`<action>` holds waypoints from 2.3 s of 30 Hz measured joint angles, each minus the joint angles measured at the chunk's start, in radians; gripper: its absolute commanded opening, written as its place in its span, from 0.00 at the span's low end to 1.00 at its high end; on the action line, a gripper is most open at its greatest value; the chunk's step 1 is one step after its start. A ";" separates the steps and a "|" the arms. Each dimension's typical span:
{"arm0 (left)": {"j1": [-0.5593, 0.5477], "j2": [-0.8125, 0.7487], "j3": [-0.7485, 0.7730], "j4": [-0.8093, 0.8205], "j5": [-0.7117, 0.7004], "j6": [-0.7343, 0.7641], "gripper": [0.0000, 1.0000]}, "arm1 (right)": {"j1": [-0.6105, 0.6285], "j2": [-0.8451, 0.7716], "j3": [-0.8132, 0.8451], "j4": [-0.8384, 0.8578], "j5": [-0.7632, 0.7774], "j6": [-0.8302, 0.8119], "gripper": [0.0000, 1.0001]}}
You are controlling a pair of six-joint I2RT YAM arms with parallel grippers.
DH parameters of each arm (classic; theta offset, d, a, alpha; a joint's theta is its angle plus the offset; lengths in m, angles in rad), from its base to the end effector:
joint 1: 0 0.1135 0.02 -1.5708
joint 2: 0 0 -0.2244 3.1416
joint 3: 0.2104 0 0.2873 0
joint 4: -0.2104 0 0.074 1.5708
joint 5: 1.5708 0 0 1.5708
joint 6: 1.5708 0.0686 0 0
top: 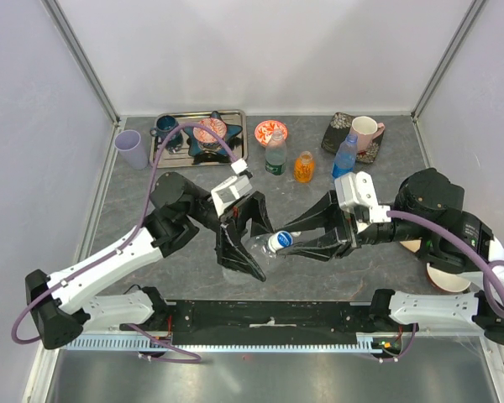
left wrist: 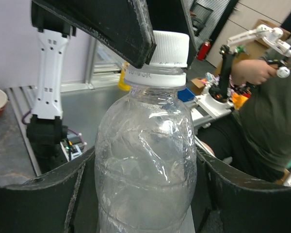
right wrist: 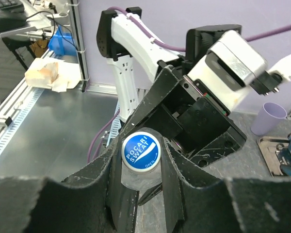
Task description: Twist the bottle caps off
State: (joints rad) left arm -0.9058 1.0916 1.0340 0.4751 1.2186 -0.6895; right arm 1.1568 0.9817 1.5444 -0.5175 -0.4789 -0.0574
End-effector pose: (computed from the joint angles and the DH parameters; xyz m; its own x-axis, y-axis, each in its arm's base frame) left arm 0.1281 -0.2678 0.3960 -0.3164 0.0479 -0.9474 0.7771 -0.5597 -0.2879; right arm 0.0659 0.2285 0.5068 0.0754 0.0450 -0.9961 -0.9950 -0.0619 -0.0781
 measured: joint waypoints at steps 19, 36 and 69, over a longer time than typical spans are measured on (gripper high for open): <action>0.018 0.020 0.046 -0.257 -0.035 0.164 0.43 | 0.006 -0.032 -0.033 -0.093 0.078 0.009 0.81; 0.016 -0.056 0.057 -0.562 -0.453 0.447 0.44 | 0.011 0.006 0.105 -0.089 0.618 0.221 0.98; -0.344 -0.117 -0.027 -0.517 -1.824 0.856 0.45 | 0.011 0.210 0.101 -0.117 1.065 0.631 0.81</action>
State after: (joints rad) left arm -1.2499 0.9745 1.0073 -0.0422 -0.6056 0.1661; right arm 1.1675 1.1915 1.6459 -0.6350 0.5861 0.5739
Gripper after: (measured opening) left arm 0.667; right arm 0.832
